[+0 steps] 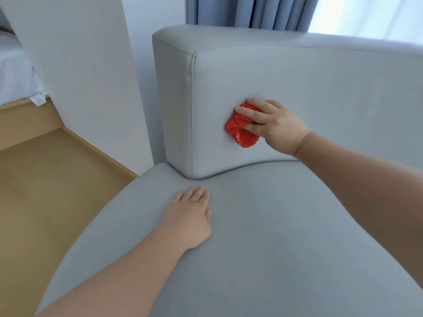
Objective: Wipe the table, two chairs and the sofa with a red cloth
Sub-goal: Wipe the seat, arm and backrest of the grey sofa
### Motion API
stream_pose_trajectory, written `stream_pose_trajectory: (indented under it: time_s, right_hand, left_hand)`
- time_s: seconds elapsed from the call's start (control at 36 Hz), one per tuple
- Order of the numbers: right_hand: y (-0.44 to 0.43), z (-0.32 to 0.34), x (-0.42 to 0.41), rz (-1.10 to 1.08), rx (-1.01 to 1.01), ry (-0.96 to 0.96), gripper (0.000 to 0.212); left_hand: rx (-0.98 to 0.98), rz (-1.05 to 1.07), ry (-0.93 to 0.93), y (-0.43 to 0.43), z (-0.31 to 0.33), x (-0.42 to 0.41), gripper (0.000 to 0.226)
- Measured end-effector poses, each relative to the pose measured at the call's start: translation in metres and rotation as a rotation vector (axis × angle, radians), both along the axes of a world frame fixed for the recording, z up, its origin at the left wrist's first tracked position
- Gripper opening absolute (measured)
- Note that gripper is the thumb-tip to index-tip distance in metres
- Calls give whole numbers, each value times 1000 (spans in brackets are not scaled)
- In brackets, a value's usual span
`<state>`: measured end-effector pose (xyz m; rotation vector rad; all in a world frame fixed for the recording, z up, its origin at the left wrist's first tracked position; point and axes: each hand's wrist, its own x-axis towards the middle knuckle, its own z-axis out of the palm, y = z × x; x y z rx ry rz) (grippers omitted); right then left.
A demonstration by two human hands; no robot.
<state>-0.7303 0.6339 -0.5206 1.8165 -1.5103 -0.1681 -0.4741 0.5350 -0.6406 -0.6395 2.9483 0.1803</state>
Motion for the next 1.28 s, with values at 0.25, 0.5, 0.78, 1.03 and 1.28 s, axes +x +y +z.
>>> stream_pose_trajectory:
  time_s: [0.25,0.5,0.78,1.03,1.28]
  right_hand:
    - [-5,71,-36,-101,-293,-15,43]
    - [-11,45,-47,20,-322,-185,46]
    - [-6,7,-52,25,-332,-240,45]
    - [-12,-40,-58,91,-341,-248,45]
    - [1,-105,-56,136,66,-86,48]
  left_hand:
    - [-25,267,82,50,-16,-27,65]
    - [-113,275,17,58,-5,-30,58]
    - [-1,244,136,128,-2,-72,54]
    - [-63,305,186,134,-15,-85,81]
    - [-87,309,217,130,-22,-88,72]
